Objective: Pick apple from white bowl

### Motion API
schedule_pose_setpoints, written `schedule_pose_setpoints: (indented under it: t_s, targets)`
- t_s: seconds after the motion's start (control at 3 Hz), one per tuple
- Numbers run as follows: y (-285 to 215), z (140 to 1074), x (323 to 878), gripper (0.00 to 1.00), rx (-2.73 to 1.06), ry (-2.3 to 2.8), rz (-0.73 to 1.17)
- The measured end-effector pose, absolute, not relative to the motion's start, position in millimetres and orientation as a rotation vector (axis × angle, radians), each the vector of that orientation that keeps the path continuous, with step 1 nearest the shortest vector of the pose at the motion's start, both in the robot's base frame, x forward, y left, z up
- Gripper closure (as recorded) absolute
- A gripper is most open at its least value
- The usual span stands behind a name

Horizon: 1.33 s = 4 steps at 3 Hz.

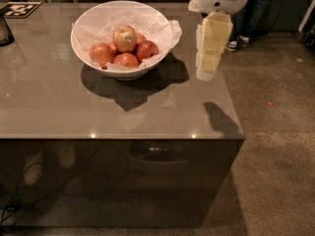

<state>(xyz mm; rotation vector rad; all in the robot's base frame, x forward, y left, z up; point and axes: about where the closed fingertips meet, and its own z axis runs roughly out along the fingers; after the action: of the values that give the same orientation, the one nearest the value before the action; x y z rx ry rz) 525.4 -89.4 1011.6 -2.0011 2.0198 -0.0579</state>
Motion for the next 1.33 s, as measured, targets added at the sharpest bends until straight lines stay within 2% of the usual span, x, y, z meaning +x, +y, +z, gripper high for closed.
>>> schedule_pose_setpoints:
  t_s: [0.67, 1.33]
  targets:
    - [-66, 1016, 544, 0.0, -1.975, 1.948, -0.079]
    - [-22, 1036, 610, 0.0, -1.992, 1.832, -0.062]
